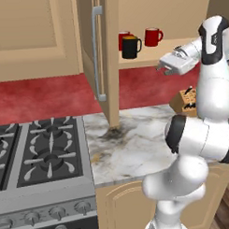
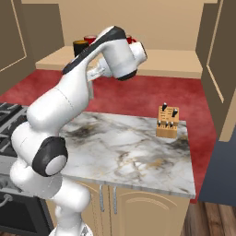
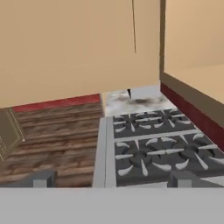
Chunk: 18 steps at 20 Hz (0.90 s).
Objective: Pick the mug on the counter and place it in the cabinet with the handle facing the right, like the mugs already inside.
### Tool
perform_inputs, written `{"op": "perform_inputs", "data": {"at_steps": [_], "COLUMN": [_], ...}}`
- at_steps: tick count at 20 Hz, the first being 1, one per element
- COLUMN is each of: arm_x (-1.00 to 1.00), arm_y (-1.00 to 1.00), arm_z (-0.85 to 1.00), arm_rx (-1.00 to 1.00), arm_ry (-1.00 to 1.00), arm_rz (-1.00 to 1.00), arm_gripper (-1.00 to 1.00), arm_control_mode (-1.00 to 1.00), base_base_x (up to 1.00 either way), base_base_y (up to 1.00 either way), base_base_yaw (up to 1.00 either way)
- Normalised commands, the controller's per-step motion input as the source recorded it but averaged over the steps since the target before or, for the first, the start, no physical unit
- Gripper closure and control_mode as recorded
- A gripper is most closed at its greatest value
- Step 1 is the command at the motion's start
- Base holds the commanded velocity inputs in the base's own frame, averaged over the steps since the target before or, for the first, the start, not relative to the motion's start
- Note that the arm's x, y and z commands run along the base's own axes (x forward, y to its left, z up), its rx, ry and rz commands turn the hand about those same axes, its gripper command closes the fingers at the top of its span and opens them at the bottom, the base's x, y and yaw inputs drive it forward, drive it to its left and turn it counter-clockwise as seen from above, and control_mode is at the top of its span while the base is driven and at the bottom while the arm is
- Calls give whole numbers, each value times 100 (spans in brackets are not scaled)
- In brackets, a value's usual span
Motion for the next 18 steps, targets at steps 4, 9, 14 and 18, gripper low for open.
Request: {"op": "perform_inputs", "data": {"at_steps": [4,9,14,18], "arm_x": [-100,-100,-70,-16], "arm_y": [32,24,19,0], "arm_z": [2,-6,-55,-70], "arm_rx": [6,3,-3,-15], "arm_ry": [-11,-13,-5,7], "arm_rz": [-7,-3,0,2], "arm_gripper": [-100,-100,-100,-100], "arm_control_mode": [-100,-100,-100,-100], "base_base_x": [0,0,0,0], "base_base_y": [0,0,0,0], "base_base_yaw": [0,0,0,0]}}
